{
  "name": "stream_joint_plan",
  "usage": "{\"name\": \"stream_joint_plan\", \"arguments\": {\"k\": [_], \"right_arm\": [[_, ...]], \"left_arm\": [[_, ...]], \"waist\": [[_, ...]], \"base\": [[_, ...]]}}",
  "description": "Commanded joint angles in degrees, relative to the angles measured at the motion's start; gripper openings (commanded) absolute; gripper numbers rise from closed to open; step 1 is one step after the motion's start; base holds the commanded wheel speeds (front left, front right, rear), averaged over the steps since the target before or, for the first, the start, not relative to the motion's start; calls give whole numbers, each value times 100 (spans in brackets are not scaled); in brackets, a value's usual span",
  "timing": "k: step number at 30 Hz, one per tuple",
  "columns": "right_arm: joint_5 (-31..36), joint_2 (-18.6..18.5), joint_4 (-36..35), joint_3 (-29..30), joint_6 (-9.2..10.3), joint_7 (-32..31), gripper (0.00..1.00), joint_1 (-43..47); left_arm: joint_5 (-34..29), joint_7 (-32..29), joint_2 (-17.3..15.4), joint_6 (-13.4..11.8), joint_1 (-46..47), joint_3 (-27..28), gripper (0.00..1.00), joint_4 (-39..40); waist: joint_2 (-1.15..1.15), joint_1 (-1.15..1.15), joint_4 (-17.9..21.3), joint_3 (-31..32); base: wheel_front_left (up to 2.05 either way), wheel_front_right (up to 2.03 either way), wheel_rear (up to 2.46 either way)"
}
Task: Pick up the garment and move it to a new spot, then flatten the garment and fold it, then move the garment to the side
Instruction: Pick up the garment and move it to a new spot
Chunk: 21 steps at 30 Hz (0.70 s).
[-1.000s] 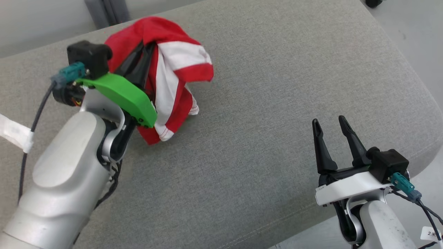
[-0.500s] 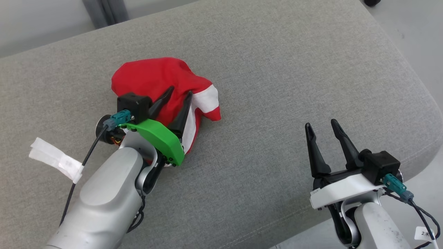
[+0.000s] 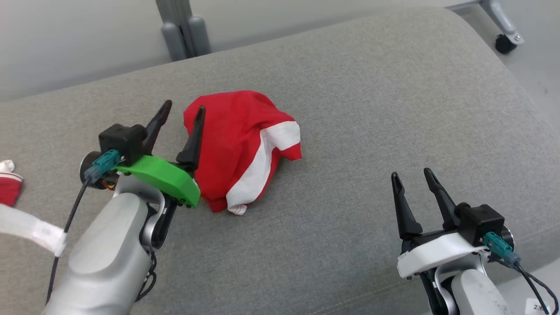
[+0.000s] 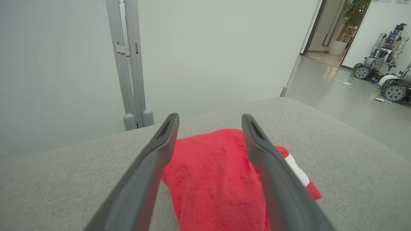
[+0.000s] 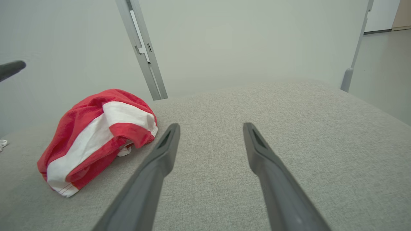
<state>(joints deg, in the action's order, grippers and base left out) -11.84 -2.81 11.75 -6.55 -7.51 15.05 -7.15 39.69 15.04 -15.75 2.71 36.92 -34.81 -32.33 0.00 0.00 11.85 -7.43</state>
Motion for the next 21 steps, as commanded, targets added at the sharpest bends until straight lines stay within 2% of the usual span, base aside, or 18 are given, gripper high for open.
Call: {"name": "stream_joint_plan", "arguments": {"k": [1, 10, 21], "right_arm": [[69, -14, 24, 13, 4, 19, 100, 120], [148, -15, 86, 23, 4, 19, 100, 272], [57, -14, 129, 66, 4, 19, 100, 490]], "left_arm": [[-84, 8, -82, -39, -271, 165, 100, 157], [-483, 12, -424, -167, -1451, 1089, 100, 898], [-786, 12, -424, -183, -2748, 2112, 100, 1566]], "waist": [[0, 0, -405, 397], [0, 0, -1006, 715], [0, 0, -1628, 971]], "base": [[0, 0, 0], [0, 0, 0], [0, 0, 0]]}}
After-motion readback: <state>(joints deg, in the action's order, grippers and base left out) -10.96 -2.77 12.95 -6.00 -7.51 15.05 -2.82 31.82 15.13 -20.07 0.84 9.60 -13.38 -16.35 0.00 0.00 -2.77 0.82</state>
